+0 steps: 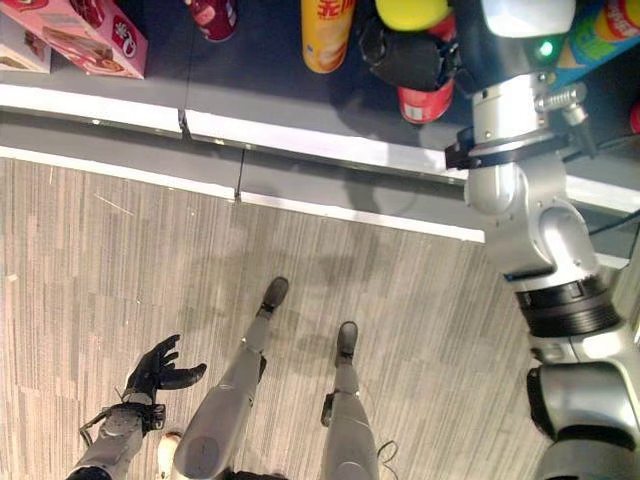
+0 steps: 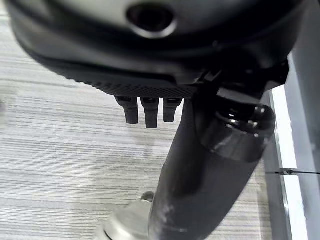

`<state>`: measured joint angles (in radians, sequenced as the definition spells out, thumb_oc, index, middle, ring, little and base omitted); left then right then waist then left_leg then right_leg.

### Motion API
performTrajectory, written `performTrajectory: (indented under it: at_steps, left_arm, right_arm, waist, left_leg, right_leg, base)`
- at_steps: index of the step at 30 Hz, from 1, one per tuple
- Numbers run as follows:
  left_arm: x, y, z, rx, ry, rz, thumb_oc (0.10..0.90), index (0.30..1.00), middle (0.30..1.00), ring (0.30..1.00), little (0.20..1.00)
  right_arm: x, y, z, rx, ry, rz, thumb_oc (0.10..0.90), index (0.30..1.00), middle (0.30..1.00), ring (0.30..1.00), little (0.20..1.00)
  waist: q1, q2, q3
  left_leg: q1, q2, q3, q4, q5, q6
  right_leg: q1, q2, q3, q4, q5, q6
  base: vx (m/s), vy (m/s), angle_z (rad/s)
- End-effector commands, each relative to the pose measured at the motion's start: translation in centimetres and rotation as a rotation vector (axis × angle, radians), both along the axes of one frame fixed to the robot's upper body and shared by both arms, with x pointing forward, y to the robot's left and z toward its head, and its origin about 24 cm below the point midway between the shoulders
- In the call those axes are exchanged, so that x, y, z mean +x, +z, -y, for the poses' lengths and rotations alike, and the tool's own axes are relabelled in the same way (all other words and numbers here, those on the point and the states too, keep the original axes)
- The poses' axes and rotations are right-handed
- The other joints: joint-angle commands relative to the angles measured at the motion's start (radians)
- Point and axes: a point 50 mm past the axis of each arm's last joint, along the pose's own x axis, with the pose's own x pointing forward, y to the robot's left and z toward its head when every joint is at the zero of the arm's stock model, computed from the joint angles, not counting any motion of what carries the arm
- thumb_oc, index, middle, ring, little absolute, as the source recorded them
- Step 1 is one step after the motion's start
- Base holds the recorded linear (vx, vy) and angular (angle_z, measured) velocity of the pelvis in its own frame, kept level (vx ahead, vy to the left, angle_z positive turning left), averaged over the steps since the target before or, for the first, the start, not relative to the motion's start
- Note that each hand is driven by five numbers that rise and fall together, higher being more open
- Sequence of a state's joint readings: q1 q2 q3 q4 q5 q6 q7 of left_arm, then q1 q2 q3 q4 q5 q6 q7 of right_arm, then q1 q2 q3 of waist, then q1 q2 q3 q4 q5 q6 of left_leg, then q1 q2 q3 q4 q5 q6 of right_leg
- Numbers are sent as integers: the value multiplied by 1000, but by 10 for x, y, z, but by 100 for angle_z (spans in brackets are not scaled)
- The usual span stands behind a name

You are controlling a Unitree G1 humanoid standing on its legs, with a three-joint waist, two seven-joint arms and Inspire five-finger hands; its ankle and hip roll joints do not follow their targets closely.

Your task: Put the goods on the table back onto the shelves and tidy them up.

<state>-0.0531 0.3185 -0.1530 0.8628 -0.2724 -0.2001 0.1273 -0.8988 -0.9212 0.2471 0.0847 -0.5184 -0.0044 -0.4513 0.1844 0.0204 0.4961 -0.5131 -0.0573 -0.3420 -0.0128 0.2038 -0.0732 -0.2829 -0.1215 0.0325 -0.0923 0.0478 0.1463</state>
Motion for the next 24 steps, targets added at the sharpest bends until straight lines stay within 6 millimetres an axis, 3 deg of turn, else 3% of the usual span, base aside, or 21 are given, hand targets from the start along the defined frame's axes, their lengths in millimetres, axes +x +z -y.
performTrajectory:
  at_steps: [1, 9, 16, 17, 24]
  left_arm:
    - [-35, -14, -18, 79, 21, -108, 800, 900, 900, 900, 900]
    - [-37, -16, -18, 92, 11, -125, 800, 900, 900, 900, 900]
    - [-42, -21, -22, 112, 15, -166, 800, 900, 900, 900, 900]
    - [-31, 24, -111, 251, 294, -70, 800, 900, 900, 900, 900]
    - [-53, 4, -103, 238, 308, -180, 800, 900, 900, 900, 900]
  right_arm:
    - [-18, 41, 0, 25, 1, 248, 400, 300, 300, 300, 300]
    - [1, 29, 9, 88, -30, 167, 400, 300, 300, 300, 300]
    - [16, 26, 26, 153, -90, 106, 400, 300, 300, 300, 300]
    - [35, -37, 12, 346, 271, -341, 400, 300, 300, 300, 300]
    - [25, -17, 9, 336, 295, -242, 400, 300, 300, 300, 300]
  waist:
    - [5, 22, -137]
    - [16, 31, -173]
    - [30, 22, -186]
    - [-41, -72, -110]
    - [-45, -59, -95]
  left_leg:
    - [54, 64, -6, -53, -94, -15]
    - [81, 60, -22, -66, -95, -16]
    - [78, 58, -39, -66, -95, -18]
    - [100, 88, -2, 154, -252, -27]
    - [83, 91, -6, 131, -221, -35]
  right_leg:
    - [11, -69, -1, 7, 26, 39]
    - [36, -77, -17, 5, 19, 41]
    - [42, -83, -42, 5, 15, 46]
    - [-67, -91, 4, 159, 28, 11]
    - [-63, -84, 7, 144, 17, 7]
  base:
    - [0, 0, 0]
    - [27, -8, 3]
    - [20, -7, 10]
    - [0, 0, 0]
    - [12, -33, 0]
